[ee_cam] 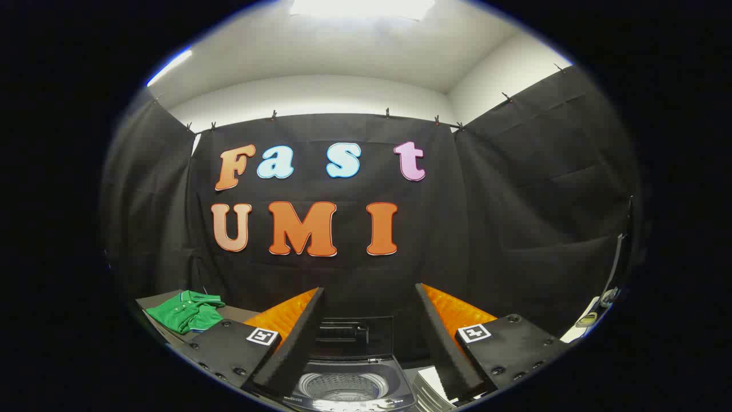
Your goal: Put the clothes into the washing machine and then close the washing machine lid.
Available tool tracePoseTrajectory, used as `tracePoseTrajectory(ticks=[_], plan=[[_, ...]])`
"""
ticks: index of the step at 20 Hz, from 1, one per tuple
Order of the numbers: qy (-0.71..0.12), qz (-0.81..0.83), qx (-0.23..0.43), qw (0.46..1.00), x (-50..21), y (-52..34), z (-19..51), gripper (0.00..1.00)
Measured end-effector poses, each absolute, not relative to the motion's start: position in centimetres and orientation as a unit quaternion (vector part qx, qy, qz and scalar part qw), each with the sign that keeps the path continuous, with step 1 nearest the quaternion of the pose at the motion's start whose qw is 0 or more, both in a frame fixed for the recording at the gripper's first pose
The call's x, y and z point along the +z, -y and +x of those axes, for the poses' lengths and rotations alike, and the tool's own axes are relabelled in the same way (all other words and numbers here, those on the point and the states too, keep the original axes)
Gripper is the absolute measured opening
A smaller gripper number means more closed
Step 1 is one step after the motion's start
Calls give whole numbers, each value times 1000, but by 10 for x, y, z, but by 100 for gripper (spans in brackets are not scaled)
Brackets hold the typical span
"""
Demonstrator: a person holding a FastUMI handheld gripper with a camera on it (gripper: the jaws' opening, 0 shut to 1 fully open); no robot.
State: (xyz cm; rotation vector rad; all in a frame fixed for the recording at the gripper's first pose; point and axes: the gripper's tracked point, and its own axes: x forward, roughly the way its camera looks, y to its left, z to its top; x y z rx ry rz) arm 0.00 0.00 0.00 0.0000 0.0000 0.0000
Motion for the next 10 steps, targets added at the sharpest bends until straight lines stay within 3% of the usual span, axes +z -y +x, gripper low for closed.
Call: tracePoseTrajectory(ticks=[10], plan=[[7, -1, -1, 1000, 3, 2, 6, 98]])
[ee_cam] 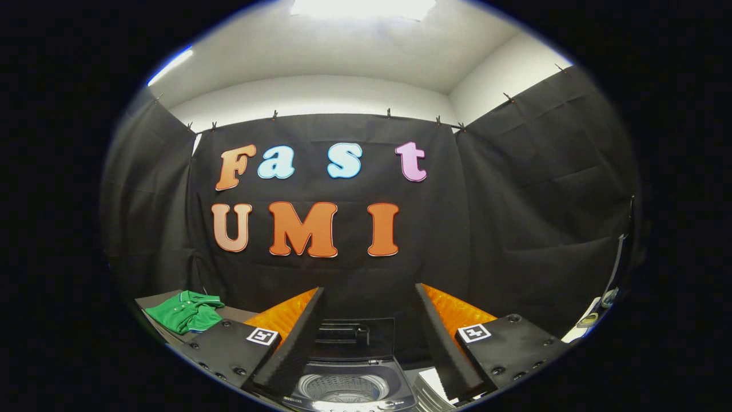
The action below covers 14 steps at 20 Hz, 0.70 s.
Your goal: Put the clothes into the washing machine and then close the washing machine lid.
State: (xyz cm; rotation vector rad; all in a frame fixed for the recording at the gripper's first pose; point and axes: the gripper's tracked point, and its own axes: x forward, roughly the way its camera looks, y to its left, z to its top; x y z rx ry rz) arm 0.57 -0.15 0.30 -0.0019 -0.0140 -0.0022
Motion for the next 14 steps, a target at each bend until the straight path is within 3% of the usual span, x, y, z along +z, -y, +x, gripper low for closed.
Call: tracePoseTrajectory(ticks=[14], plan=[[-5, -6, 1, 1000, -7, -13, 12, 98]])
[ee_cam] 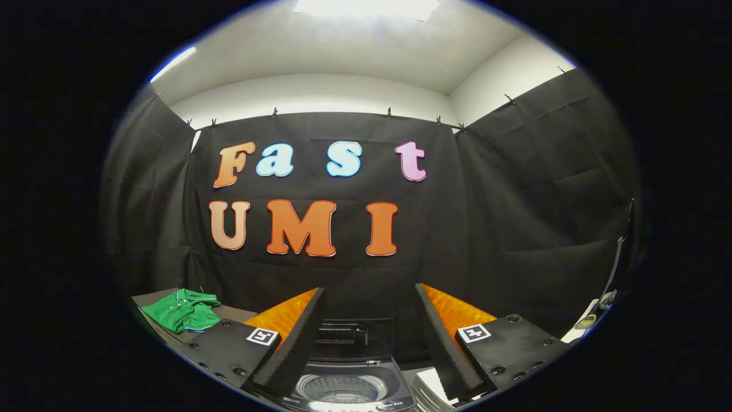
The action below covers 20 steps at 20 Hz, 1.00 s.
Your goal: Put the clothes into the washing machine and then close the washing machine lid.
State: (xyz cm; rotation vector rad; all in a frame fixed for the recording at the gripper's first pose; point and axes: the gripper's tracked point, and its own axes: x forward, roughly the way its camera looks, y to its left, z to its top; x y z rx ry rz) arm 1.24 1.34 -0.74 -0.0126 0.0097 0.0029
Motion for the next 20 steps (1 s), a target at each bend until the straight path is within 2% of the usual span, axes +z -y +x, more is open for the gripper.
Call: tracePoseTrajectory(ticks=[10, 20], plan=[[-6, -13, -12, 1000, -14, -42, 7, 98], [8, -22, -56, 998, -3, -61, 19, 98]])
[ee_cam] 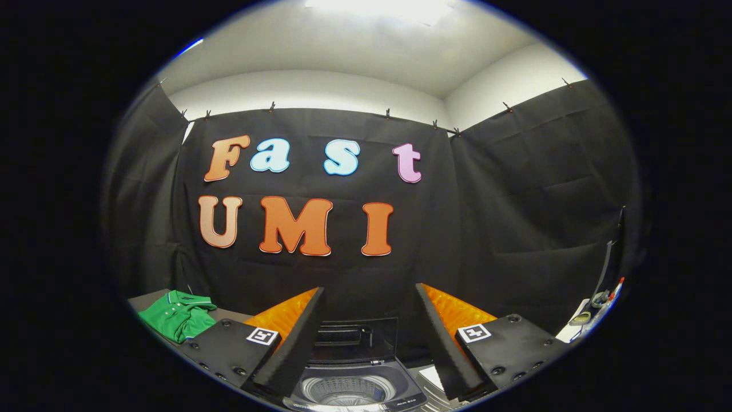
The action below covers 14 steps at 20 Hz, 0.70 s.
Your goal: Put the clothes into the washing machine and then close the washing machine lid.
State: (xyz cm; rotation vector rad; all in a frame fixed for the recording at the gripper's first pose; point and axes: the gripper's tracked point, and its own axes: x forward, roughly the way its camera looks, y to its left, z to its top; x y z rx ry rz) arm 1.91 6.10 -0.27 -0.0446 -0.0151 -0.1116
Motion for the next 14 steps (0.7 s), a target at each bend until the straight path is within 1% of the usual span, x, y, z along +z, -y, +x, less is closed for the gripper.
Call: tracePoseTrajectory(ticks=[9, 12, 14], plan=[[5, -34, -80, 996, -2, -90, 10, 98], [11, -29, -74, 997, -1, -111, 3, 98], [1, -29, -70, 997, -8, -122, 2, 98]])
